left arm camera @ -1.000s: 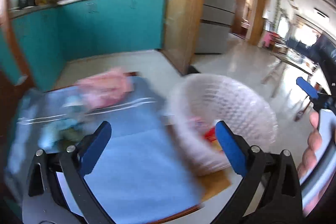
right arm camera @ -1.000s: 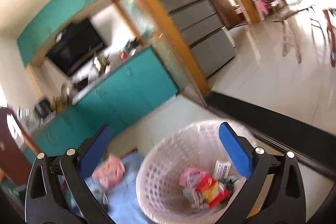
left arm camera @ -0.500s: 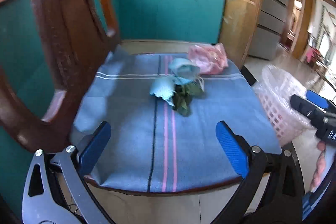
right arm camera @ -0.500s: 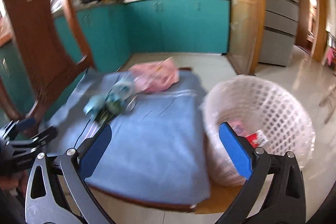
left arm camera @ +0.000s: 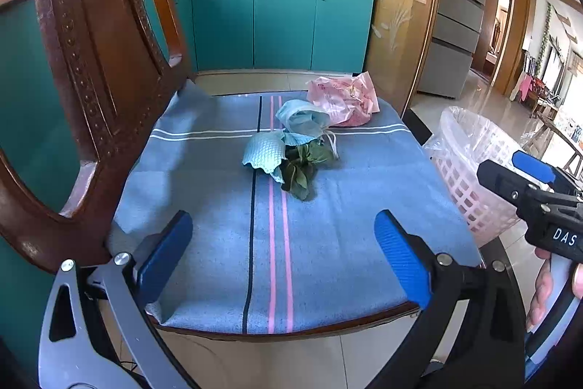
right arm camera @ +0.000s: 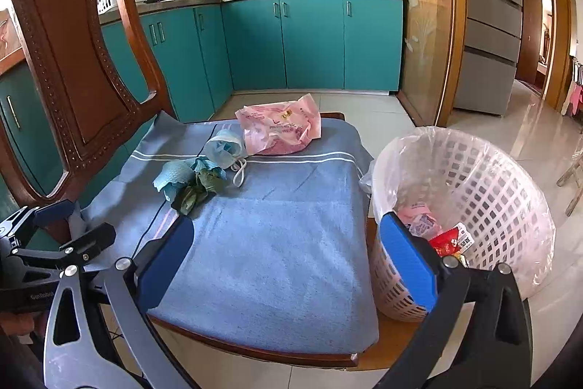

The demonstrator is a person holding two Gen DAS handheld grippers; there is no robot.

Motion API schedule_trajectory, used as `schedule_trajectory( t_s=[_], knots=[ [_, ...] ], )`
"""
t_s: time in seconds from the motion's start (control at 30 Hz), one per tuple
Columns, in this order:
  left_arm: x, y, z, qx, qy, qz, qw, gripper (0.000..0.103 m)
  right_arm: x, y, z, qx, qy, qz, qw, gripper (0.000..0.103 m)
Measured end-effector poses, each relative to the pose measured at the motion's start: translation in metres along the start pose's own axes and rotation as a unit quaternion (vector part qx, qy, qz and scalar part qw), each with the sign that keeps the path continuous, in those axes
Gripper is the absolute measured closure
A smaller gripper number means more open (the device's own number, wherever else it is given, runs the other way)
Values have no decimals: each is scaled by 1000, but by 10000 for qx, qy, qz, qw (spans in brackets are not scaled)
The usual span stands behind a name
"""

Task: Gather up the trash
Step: 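Grasp the light-blue mask with the left tool while the right tool grasps the green leafy wrapper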

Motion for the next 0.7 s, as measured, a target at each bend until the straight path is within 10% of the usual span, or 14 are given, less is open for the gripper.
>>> schedule_trajectory(
  t_s=[0.47, 0.7],
  knots=[
    [14, -56, 35, 100, 95, 300, 9995, 5, -2, 1, 1, 13, -31, 92, 10000, 3],
    [22, -115, 65, 501, 276, 70, 9983, 29, 3, -3, 2, 89, -19, 132, 9999, 3]
  ],
)
Point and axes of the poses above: each gripper's, at about its wrist camera, not at the fingertips, and y roughly against the way its jaws point, x to its left, z to its top, the point moved 3 cm from there along -y, roughly the way its jaws point, and after that the axes turned 7 degrees about x, right-handed, at the moved point
